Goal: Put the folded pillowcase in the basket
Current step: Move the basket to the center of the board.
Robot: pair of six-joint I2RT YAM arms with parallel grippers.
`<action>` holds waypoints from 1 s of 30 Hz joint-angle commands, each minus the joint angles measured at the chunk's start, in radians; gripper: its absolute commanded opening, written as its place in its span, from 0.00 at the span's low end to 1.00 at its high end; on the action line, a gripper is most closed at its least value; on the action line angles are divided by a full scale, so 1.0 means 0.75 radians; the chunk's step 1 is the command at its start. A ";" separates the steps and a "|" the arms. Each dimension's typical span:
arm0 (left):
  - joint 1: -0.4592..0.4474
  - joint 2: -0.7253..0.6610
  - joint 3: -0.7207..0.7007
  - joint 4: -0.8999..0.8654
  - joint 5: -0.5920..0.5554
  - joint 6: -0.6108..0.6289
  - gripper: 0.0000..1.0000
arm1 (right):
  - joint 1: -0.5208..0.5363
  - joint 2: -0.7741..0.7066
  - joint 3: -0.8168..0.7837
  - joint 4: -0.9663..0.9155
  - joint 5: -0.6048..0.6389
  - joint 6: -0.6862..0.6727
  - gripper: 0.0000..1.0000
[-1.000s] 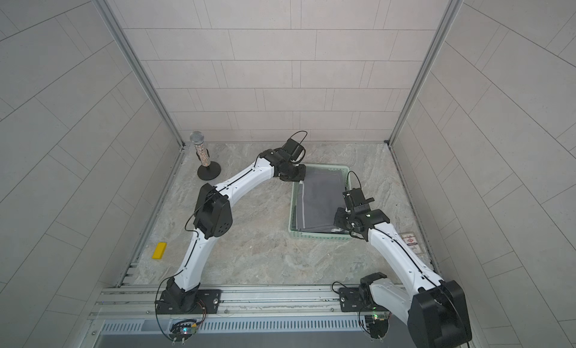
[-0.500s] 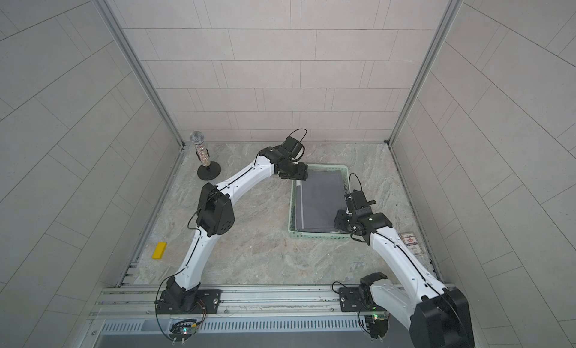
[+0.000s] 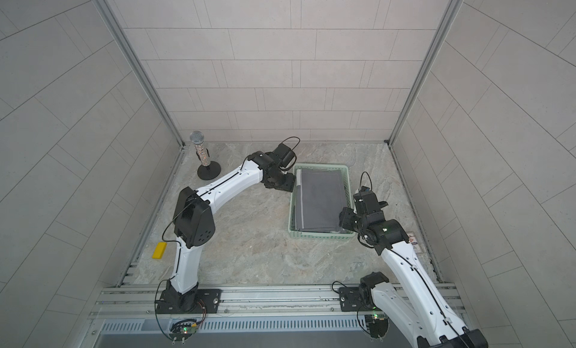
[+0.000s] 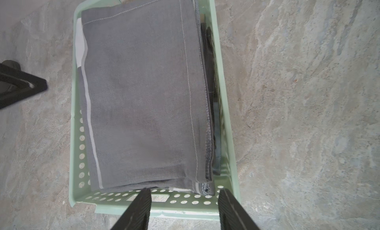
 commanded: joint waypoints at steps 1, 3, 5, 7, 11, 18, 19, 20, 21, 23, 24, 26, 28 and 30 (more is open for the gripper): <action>-0.009 -0.058 -0.137 0.137 0.047 -0.042 0.67 | -0.003 -0.023 -0.010 -0.032 0.009 -0.008 0.57; -0.010 -0.077 -0.218 0.226 0.086 -0.068 0.66 | -0.003 -0.026 -0.022 -0.031 0.007 -0.008 0.57; -0.009 -0.094 -0.283 0.293 0.108 -0.088 0.65 | -0.003 -0.032 -0.032 -0.032 0.004 -0.006 0.57; -0.009 -0.108 -0.323 0.323 0.105 -0.096 0.64 | -0.003 -0.043 -0.042 -0.035 0.006 -0.005 0.56; -0.009 -0.175 -0.383 0.354 0.044 -0.112 0.61 | -0.003 -0.058 -0.047 -0.042 0.015 -0.005 0.56; -0.007 -0.371 -0.555 0.615 0.000 -0.177 0.64 | -0.003 -0.050 -0.051 -0.031 0.008 -0.002 0.56; -0.007 -0.364 -0.553 0.620 0.025 -0.178 0.65 | -0.003 -0.051 -0.051 -0.030 0.005 0.001 0.56; -0.006 -0.348 -0.544 0.622 0.056 -0.185 0.65 | -0.003 -0.052 -0.051 -0.031 0.006 0.001 0.56; -0.008 -0.334 -0.544 0.634 0.083 -0.192 0.65 | -0.003 -0.053 -0.051 -0.032 0.005 0.001 0.56; -0.010 -0.303 -0.547 0.663 0.142 -0.210 0.65 | -0.003 -0.056 -0.052 -0.037 0.010 -0.004 0.56; -0.011 -0.289 -0.545 0.667 0.154 -0.215 0.65 | -0.003 -0.056 -0.051 -0.040 0.010 -0.006 0.56; -0.012 -0.261 -0.542 0.680 0.181 -0.216 0.65 | -0.003 -0.060 -0.048 -0.047 0.013 -0.007 0.56; -0.012 -0.235 -0.533 0.678 0.196 -0.218 0.65 | -0.003 -0.065 -0.044 -0.053 0.018 -0.012 0.57; -0.013 -0.207 -0.523 0.680 0.218 -0.216 0.64 | -0.003 -0.068 -0.043 -0.054 0.020 -0.014 0.57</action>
